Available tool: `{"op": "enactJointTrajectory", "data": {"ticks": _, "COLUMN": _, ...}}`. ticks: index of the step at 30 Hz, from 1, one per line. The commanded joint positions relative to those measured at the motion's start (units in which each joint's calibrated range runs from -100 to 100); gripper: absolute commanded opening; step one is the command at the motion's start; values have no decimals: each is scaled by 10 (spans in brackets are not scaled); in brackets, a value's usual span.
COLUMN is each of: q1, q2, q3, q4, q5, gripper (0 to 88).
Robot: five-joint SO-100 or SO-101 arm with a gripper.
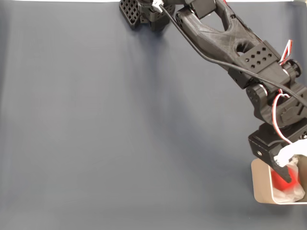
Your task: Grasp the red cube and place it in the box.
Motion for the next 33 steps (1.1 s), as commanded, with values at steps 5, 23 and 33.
{"op": "enactJointTrajectory", "data": {"ticks": 5, "q1": 2, "q2": -29, "q3": -37, "q4": -15, "q5": -16, "gripper": 501}}
{"op": "enactJointTrajectory", "data": {"ticks": 23, "q1": 7, "q2": -29, "q3": -37, "q4": -46, "q5": -2, "gripper": 527}}
{"op": "enactJointTrajectory", "data": {"ticks": 33, "q1": 7, "q2": -28, "q3": -37, "q4": -47, "q5": -5, "gripper": 527}}
